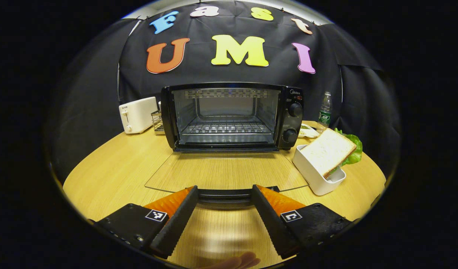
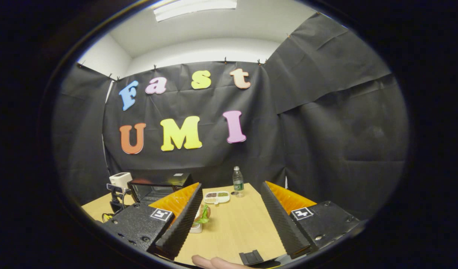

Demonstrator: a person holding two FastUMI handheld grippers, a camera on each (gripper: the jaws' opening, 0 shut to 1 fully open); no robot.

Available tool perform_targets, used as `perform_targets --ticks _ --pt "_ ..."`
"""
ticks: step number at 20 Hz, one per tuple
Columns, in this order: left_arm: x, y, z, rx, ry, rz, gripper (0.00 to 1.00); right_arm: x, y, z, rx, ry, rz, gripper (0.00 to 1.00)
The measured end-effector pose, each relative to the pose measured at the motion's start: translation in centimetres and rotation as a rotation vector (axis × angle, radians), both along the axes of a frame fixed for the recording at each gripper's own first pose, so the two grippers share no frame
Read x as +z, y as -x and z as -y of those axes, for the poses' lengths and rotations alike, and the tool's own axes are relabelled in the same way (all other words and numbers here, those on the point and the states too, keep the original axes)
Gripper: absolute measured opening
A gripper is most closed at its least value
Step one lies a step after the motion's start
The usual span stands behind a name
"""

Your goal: Open the electric oven with the left hand, put the food in, and close the electric oven.

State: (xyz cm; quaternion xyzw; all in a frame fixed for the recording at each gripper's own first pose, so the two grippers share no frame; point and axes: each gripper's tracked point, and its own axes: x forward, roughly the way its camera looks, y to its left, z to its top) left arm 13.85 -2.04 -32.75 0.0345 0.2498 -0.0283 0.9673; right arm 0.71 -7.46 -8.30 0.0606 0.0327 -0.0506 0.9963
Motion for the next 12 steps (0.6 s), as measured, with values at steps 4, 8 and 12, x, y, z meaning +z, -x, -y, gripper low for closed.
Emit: perform_targets --ticks 4,8,12 --pt "4.0 0.7 0.1 -0.001 0.009 0.072 0.94 -1.8 -2.4 0.2 0.007 -0.021 -0.075 0.96" --pt "10.7 2.4 -0.1 -0.003 0.007 0.184 0.94 -2.7 -6.2 -0.7 0.062 0.004 -0.120 0.96" --pt "16.4 4.8 -0.8 0.000 0.020 0.266 0.94 -5.0 -10.5 -2.0 0.156 0.025 -0.224 0.96"
